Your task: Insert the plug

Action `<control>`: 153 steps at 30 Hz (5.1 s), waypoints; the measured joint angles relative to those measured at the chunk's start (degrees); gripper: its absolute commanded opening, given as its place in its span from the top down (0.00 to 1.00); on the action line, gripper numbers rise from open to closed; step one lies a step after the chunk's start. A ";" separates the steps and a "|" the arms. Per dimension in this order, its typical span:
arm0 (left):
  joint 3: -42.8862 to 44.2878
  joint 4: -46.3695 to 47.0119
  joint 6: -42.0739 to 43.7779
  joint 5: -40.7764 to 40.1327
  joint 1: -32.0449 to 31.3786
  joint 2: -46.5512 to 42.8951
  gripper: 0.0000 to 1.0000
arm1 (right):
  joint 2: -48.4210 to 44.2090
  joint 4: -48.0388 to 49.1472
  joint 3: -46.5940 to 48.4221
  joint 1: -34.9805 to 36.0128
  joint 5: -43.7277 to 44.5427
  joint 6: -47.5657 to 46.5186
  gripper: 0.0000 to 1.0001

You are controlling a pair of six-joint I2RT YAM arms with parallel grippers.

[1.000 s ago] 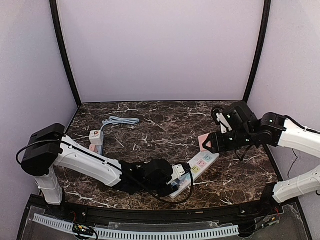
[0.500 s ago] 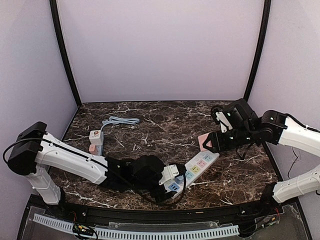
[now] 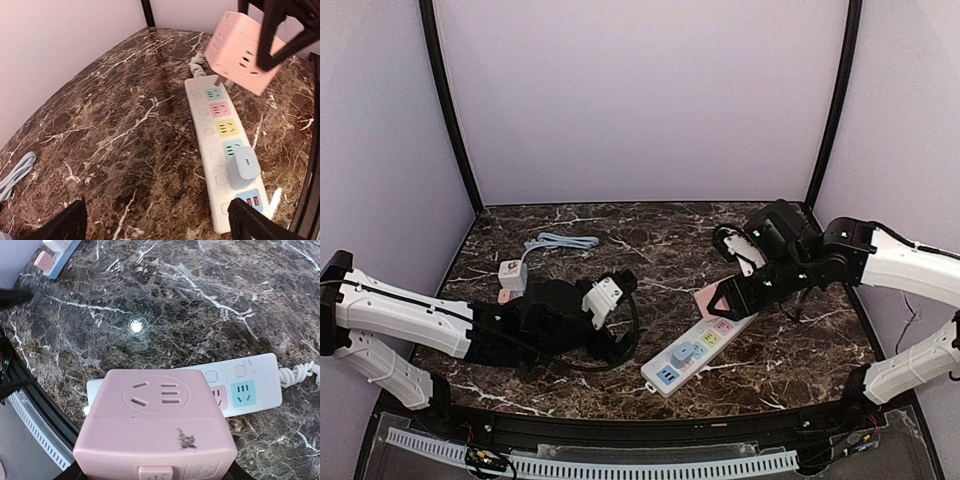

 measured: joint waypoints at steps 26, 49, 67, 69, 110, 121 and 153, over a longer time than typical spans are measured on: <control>-4.74 -0.42 -19.37 -7.48 8.09 -3.48 0.01 | 17.27 -14.01 7.67 1.18 -0.61 -7.96 1.00; -6.80 -0.61 -20.06 -7.37 8.11 -4.66 0.01 | 22.01 -12.68 9.38 0.48 1.18 -10.34 1.00; -7.41 -0.57 -20.06 -7.39 8.11 -5.25 0.01 | 23.52 -12.39 9.27 0.20 1.60 -10.51 1.00; -7.41 -0.57 -20.06 -7.39 8.11 -5.27 0.01 | 23.69 -12.35 9.25 0.17 1.77 -10.49 1.00; -8.28 -0.17 -20.06 -7.39 8.11 -6.16 0.01 | 25.66 -11.63 8.87 0.02 2.45 -9.62 1.00; -8.37 -0.07 -20.06 -7.39 8.11 -6.16 0.01 | 27.91 -13.77 11.39 0.02 2.54 -9.44 1.00; -9.25 0.46 -20.04 -7.37 8.11 -7.67 0.01 | 31.12 -15.23 13.62 0.61 3.30 -7.96 1.00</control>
